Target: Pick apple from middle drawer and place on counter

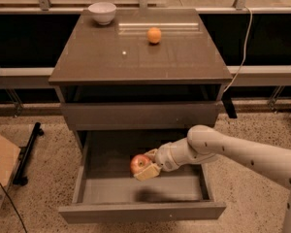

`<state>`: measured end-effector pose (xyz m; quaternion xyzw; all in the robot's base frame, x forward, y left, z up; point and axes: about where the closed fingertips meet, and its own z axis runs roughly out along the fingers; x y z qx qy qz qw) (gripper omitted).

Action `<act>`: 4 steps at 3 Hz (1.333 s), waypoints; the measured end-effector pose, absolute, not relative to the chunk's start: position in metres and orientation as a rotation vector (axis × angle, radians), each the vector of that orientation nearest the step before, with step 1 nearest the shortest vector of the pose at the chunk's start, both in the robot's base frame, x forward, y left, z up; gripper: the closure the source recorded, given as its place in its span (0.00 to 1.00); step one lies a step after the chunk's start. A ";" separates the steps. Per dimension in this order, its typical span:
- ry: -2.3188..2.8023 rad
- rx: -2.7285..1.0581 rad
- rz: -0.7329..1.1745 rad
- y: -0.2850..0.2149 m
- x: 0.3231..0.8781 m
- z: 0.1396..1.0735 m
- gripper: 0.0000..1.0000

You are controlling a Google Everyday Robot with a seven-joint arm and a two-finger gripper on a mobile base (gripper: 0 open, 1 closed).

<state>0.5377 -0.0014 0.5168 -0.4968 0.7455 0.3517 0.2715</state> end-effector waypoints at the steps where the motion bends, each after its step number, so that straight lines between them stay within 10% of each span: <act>1: 2.012 -1.425 0.847 -0.022 0.528 0.570 1.00; 4: 1.912 -1.633 0.328 -0.079 0.559 0.798 1.00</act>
Offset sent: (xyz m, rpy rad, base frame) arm 0.0007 -0.0734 0.2299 -0.3131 -0.2825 0.0578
